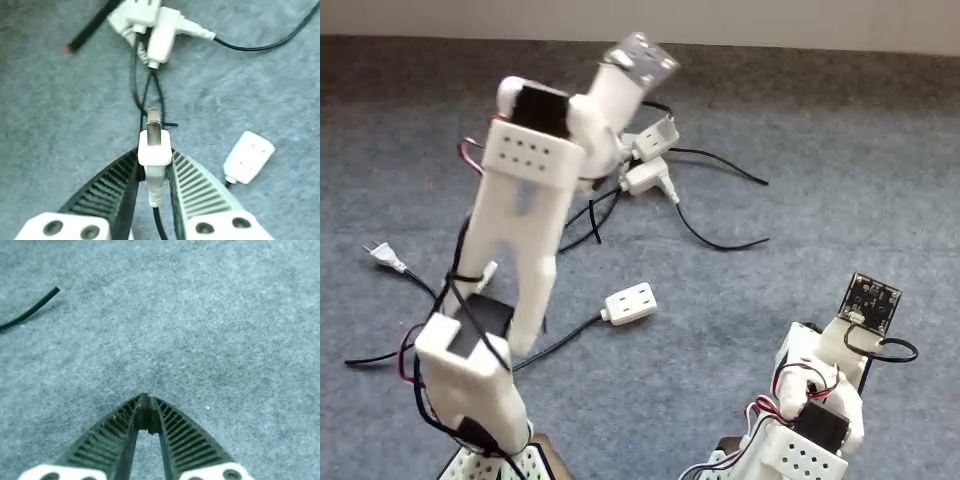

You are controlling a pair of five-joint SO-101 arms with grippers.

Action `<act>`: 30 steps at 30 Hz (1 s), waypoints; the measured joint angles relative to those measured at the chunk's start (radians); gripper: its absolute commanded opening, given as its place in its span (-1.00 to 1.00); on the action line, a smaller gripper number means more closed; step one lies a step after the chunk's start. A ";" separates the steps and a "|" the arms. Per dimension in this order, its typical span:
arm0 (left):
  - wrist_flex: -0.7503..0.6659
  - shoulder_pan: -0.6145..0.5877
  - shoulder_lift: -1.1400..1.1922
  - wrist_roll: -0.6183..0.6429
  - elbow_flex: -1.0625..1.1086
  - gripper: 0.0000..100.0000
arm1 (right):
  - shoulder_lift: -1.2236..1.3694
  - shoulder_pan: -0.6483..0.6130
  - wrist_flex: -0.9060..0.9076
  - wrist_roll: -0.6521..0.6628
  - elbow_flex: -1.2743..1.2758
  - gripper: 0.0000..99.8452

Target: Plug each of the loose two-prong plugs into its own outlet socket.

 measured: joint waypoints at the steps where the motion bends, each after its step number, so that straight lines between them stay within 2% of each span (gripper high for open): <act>1: -0.018 0.035 -0.021 0.023 0.034 -0.99 | 0.000 0.000 0.000 0.000 0.000 -0.98; 8: -0.193 0.229 -0.172 0.077 0.339 -0.99 | 0.000 0.000 0.000 0.044 0.000 -0.98; 13: -0.433 0.361 -0.338 0.092 0.641 -0.99 | 0.000 0.000 0.000 0.051 0.000 -0.98; 15: -0.546 0.397 -0.430 0.135 0.779 -0.99 | 0.000 0.000 0.000 0.051 0.000 -0.98; 20: -0.875 0.407 -0.680 0.273 1.126 -0.99 | 0.000 0.000 0.000 0.054 0.000 -0.98; 26: -1.198 0.434 -0.927 0.334 1.475 -0.99 | 0.000 0.000 0.000 0.054 0.000 -0.98; 30: -1.412 0.443 -1.002 0.376 1.649 -0.99 | 0.000 0.000 0.000 0.054 0.000 -0.98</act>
